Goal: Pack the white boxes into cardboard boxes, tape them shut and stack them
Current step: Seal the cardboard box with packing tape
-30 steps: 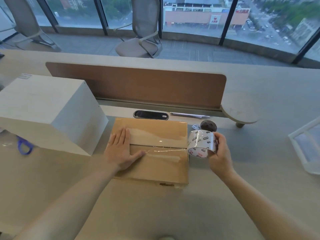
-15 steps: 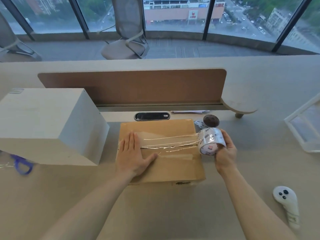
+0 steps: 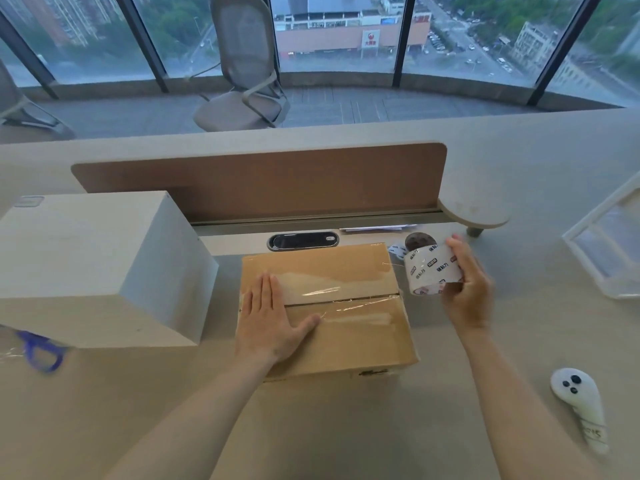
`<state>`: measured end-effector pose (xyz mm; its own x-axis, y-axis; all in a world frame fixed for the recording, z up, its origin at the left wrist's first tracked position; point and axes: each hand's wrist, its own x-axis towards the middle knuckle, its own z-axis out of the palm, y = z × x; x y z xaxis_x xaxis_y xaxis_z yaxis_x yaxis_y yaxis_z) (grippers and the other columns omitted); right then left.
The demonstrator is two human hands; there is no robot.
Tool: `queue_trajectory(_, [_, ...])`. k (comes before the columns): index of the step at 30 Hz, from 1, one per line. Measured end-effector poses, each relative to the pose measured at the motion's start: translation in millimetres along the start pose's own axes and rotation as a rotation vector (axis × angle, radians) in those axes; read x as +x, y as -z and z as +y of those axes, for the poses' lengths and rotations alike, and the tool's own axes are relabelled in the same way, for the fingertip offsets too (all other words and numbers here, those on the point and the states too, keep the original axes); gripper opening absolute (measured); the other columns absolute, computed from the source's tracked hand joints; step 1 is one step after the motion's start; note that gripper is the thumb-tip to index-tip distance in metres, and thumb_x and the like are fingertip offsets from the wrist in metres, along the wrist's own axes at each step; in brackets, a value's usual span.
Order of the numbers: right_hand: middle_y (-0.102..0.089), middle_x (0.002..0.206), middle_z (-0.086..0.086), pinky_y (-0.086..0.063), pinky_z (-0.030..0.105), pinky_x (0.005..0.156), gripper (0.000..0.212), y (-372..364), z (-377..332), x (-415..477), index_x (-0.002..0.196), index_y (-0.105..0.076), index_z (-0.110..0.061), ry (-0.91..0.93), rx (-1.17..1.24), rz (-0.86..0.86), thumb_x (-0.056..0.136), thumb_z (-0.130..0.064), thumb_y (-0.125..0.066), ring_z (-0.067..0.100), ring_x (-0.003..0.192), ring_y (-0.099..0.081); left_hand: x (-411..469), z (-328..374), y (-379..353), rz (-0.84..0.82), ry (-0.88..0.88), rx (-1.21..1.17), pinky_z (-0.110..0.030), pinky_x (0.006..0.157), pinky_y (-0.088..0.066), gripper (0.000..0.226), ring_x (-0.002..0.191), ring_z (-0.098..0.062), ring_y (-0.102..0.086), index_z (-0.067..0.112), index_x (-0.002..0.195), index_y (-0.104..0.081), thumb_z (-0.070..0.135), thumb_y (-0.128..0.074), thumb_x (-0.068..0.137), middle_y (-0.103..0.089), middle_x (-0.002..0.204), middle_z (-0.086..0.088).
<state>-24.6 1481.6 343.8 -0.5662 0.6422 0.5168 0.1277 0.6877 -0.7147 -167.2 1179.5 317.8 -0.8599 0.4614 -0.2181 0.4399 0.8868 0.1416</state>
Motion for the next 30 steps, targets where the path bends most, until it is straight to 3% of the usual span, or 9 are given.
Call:
queue_trajectory(3, [-0.057,0.138,0.014,-0.033,0.001,0.099,0.067,9,-8,15,0.13,-0.061,-0.001,0.142,-0.147,-0.016,0.068,0.011,-0.039,0.012,0.122,-0.051,0,-1,0,-0.005,-0.006,0.008,-0.039,0.124,0.01,0.122,0.149,-0.019,0.027,0.012,0.154,0.025,0.096,-0.01,0.074,0.031,0.162,-0.004])
queue_trajectory(6, [-0.056,0.14,0.015,-0.037,0.014,0.1,0.07,10,-9,17,0.133,-0.06,-0.003,0.125,-0.229,-0.052,0.068,0.015,-0.043,0.029,0.124,-0.057,1,-1,1,-0.024,-0.011,-0.002,-0.04,0.124,0.009,0.122,0.149,-0.02,0.028,0.012,0.153,0.027,0.097,-0.009,0.073,0.032,0.162,-0.005])
queue_trajectory(9, [-0.055,0.142,0.012,-0.041,0.024,0.1,0.078,13,-9,14,0.135,-0.058,-0.005,0.113,-0.274,-0.087,0.063,0.026,-0.05,0.031,0.125,-0.056,1,2,5,-0.045,-0.034,0.016,-0.042,0.123,0.012,0.127,0.148,-0.023,0.029,0.008,0.152,0.028,0.098,-0.01,0.07,0.034,0.16,-0.008])
queue_trajectory(13, [-0.055,0.139,0.015,-0.045,0.034,0.099,0.081,14,-10,18,0.136,-0.056,-0.005,0.139,-0.295,-0.124,0.062,0.028,-0.05,0.032,0.124,-0.054,22,10,15,-0.054,-0.229,0.039,-0.041,0.123,0.013,0.125,0.148,-0.023,0.031,0.006,0.152,0.027,0.093,-0.022,0.077,0.032,0.16,-0.01])
queue_trajectory(20, [-0.055,0.123,0.02,-0.046,0.032,0.083,0.069,19,-2,15,0.135,-0.053,-0.002,0.199,-0.314,-0.214,0.067,0.005,-0.045,0.026,0.107,-0.05,33,21,2,-0.049,-0.276,0.052,-0.041,0.124,0.011,0.129,0.151,-0.021,0.024,0.008,0.155,0.02,0.098,-0.02,0.072,0.025,0.163,-0.008])
queue_trajectory(26, [-0.053,0.124,0.019,-0.053,0.04,0.078,0.067,15,13,12,0.136,-0.051,-0.005,0.171,-0.323,-0.29,0.07,0.006,-0.053,0.034,0.103,-0.057,37,18,3,-0.053,-0.31,0.084,-0.042,0.123,0.012,0.127,0.151,-0.024,0.024,0.008,0.156,0.018,0.097,-0.015,0.072,0.025,0.163,-0.01])
queue_trajectory(30, [-0.052,0.124,0.02,-0.058,0.045,0.074,0.081,14,18,13,0.136,-0.046,-0.008,0.189,-0.337,-0.34,0.065,0.016,-0.076,0.04,0.098,-0.061,40,21,7,-0.065,-0.316,0.108,-0.043,0.124,0.01,0.127,0.151,-0.025,0.023,0.006,0.155,0.019,0.097,-0.011,0.072,0.025,0.163,-0.011])
